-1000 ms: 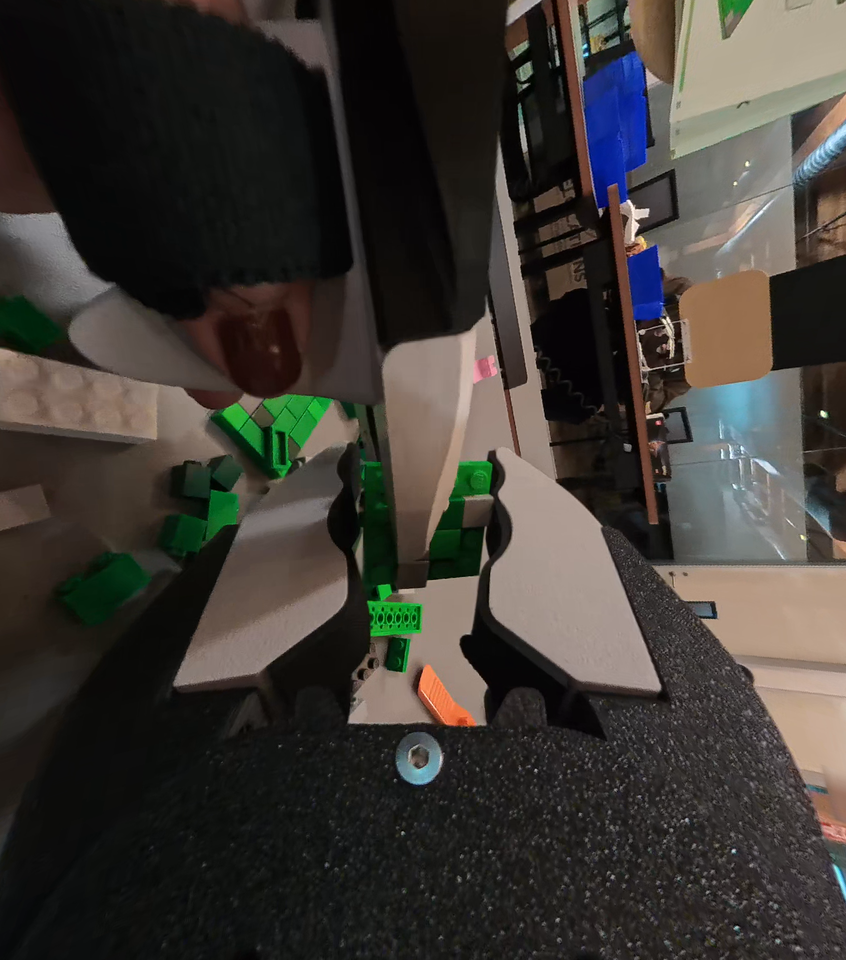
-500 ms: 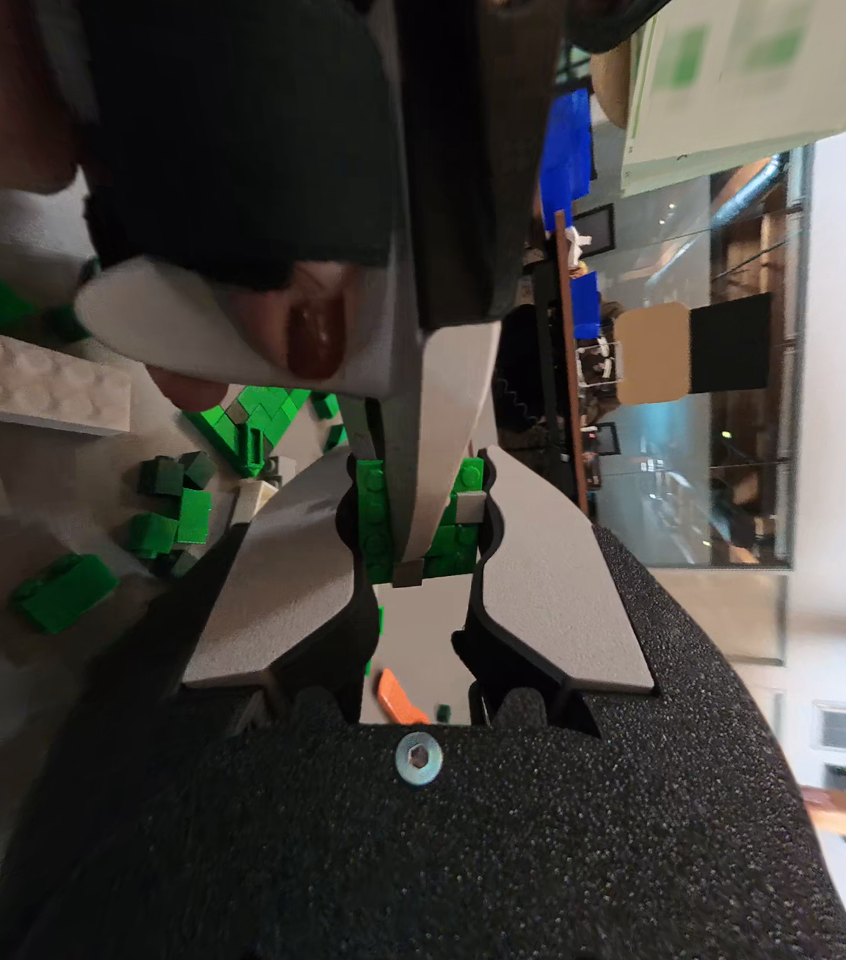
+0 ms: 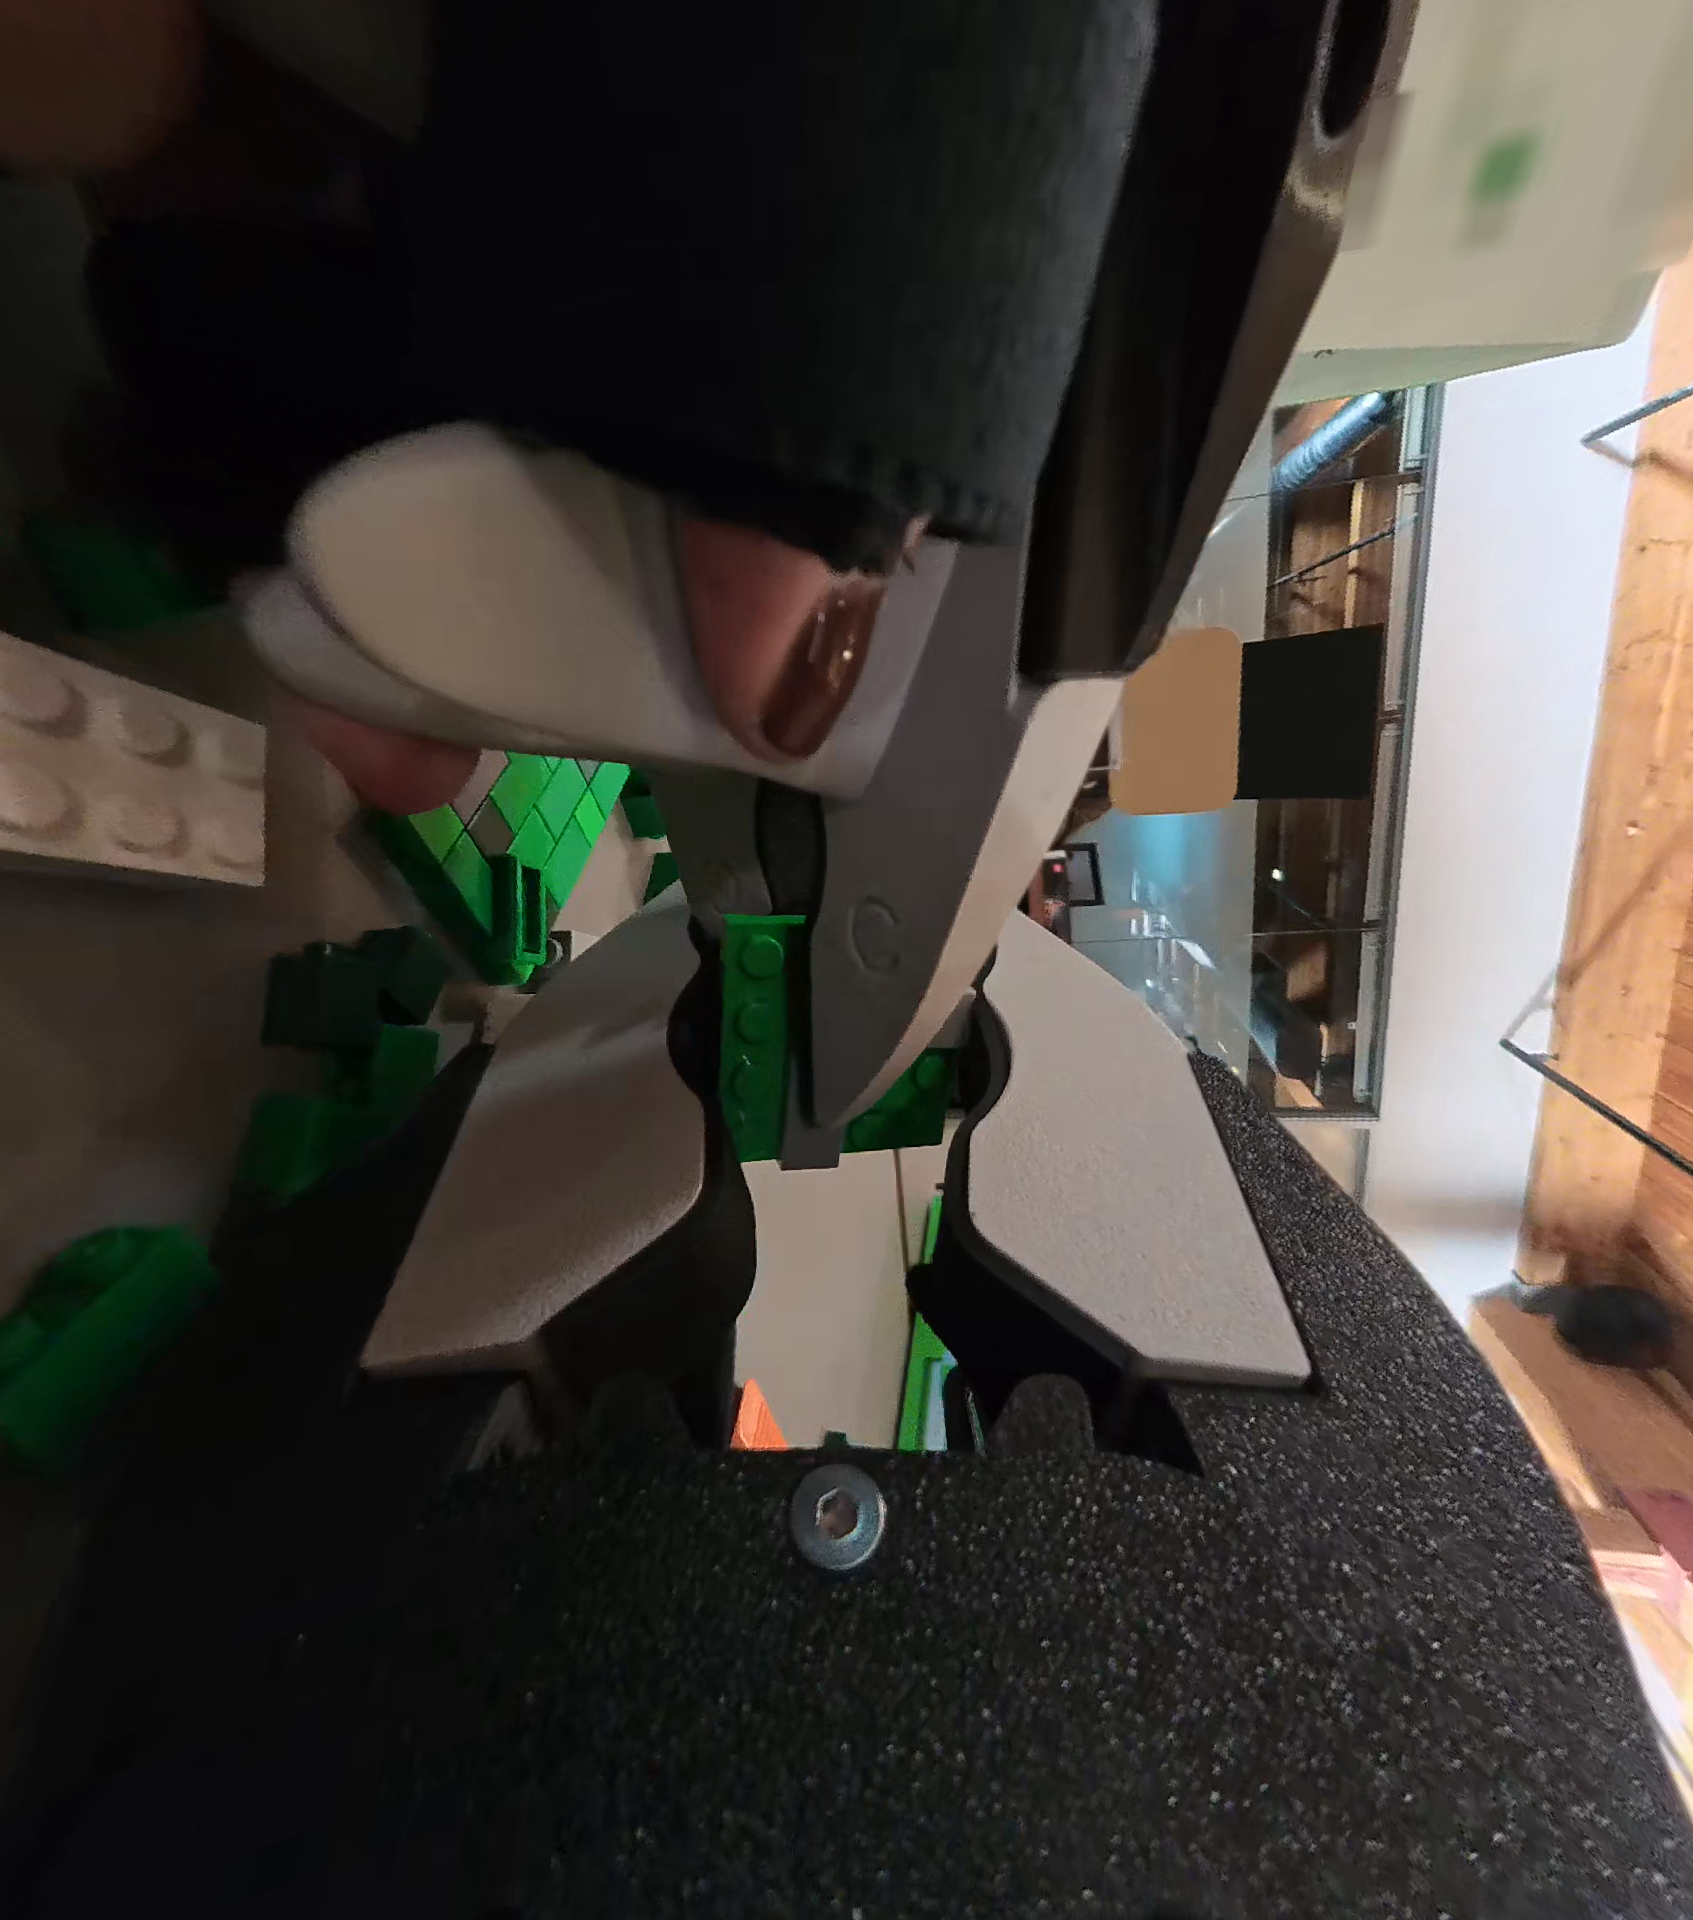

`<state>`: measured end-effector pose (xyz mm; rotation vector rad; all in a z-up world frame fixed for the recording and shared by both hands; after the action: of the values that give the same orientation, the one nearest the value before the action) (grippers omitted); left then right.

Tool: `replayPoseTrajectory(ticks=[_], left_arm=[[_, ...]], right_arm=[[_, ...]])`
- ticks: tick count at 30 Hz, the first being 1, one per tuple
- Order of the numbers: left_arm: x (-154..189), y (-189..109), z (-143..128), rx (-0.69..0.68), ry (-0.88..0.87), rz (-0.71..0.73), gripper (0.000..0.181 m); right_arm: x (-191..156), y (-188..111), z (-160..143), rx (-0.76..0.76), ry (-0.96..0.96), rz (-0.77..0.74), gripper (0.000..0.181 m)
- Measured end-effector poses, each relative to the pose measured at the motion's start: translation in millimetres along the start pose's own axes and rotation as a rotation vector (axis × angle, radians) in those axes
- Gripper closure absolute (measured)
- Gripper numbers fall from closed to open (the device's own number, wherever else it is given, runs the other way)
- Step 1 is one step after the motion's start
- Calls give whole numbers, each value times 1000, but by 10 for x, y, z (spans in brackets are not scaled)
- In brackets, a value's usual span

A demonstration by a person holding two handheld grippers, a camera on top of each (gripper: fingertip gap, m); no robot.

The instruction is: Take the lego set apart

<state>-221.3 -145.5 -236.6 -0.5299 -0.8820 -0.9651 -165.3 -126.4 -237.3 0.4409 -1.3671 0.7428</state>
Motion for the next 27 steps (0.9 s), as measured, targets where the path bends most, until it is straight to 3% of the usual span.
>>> replayPoseTrajectory(ticks=[4,8,12,19,22,27], left_arm=[[-30,-26,27,25,-68,-17,176],[-21,-22,3,2,-30,5,176],[-15,-84,89,107,42,44,176],[39,-239,238,237,69,-52,176],[102,-221,242,241,129,-96,176],[236,-183,243,283,222,-198,176]], right_arm=[[-31,-2,25,-3,-145,-56,153],[-47,-11,7,42,-33,-4,153],[22,-13,-86,44,146,45,149],[48,-134,-250,133,473,303,139],[160,-213,-254,248,740,395,144],[458,-336,-170,592,1363,557,155]])
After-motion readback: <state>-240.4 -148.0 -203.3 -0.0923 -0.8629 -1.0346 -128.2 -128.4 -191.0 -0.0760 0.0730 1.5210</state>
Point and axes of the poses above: each gripper's, where its closed fingertips meet, y out along the fingers, z out of its top, x = y × z across the jaws, the point moved 6 cm from there along -y, back along the fingers, and after that the axes turned 8 degrees about x, right-handed, at the moved point
